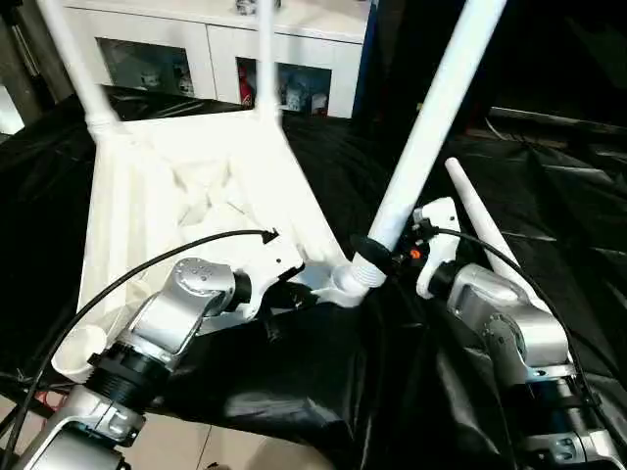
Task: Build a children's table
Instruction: Insert table leg to table base
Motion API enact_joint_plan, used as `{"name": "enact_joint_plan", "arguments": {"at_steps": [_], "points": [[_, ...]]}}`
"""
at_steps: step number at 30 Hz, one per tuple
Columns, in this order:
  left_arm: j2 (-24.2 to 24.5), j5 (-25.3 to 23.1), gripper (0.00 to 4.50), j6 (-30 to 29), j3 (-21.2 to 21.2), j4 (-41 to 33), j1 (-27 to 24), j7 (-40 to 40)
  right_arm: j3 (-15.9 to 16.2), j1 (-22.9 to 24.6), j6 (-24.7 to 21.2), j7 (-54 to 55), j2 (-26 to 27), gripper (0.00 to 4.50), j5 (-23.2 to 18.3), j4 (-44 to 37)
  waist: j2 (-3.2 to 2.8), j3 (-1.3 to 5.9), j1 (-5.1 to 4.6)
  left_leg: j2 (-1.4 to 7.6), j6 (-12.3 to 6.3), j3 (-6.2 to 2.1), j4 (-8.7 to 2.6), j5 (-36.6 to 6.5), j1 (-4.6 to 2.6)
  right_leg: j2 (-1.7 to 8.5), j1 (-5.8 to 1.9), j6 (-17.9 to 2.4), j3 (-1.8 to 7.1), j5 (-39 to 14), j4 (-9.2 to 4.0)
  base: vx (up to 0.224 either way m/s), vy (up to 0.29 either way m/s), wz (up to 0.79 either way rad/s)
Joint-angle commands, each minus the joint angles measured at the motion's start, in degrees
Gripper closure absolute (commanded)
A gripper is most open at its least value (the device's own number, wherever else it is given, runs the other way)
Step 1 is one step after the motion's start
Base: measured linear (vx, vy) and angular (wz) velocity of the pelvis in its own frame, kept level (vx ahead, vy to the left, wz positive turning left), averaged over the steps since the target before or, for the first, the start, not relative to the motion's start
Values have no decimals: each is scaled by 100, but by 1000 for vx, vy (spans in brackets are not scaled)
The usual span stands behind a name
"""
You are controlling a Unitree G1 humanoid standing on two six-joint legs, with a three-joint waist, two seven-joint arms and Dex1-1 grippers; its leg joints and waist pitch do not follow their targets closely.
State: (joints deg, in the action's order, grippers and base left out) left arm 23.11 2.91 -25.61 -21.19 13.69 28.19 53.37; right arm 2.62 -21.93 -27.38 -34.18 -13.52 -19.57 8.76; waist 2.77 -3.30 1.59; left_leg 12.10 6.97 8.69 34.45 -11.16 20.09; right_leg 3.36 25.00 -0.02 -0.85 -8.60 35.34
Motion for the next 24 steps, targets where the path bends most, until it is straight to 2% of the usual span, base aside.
{"name": "enact_joint_plan", "arguments": {"at_steps": [1,2,8,10,14,15,19,23,24], "points": [[-90,66,450,359,71,-19,-171,-46,41,-129,52,-29,-14,257,88,35,20,399,47,-53,-101,102,-389,-1038,85,216,-376,-792,99,-2008,-454,0,0,0],[-131,41,450,556,30,-27,-209,-50,102,-163,86,-38,-2,257,133,103,24,403,52,-51,-98,109,-387,-1039,84,217,-380,-795,105,-1961,-450,0,0,0],[-237,121,450,429,53,16,-234,-100,207,-288,51,-82,60,257,171,254,18,401,76,-43,-100,111,-393,-1036,74,220,-371,-858,106,-1844,-427,0,0,0],[-221,53,450,511,84,187,-224,-97,406,-375,30,-133,80,257,320,430,25,391,76,-46,-95,110,-399,-1063,79,221,-369,-839,104,-1919,-433,0,0,0],[-169,-17,450,541,66,304,-192,-43,550,-465,-69,-184,62,257,430,582,28,386,75,-53,-73,107,-402,-1144,74,229,-365,-716,105,-2195,-463,0,0,0],[-137,-57,450,577,35,338,-191,-12,575,-504,-24,-161,54,257,503,675,61,387,74,-53,-70,103,-403,-1126,88,236,-371,-671,103,-2275,-461,0,0,0],[-103,-102,450,601,9,391,-176,23,632,-644,-54,-119,28,257,628,957,39,378,60,-48,-33,95,-416,-1319,61,233,-325,-562,94,-2603,-505,0,0,0],[-103,-133,450,610,-14,455,-146,39,764,-674,-156,-211,-36,257,705,1065,63,391,64,-48,-41,92,-417,-1289,76,232,-335,-545,96,-2521,-499,0,0,0],[-104,-157,450,643,-15,502,-103,52,814,-684,-192,-274,-56,257,718,1089,54,396,68,-45,-42,92,-419,-1301,69,233,-331,-559,95,-2489,-498,0,0,0]]}}
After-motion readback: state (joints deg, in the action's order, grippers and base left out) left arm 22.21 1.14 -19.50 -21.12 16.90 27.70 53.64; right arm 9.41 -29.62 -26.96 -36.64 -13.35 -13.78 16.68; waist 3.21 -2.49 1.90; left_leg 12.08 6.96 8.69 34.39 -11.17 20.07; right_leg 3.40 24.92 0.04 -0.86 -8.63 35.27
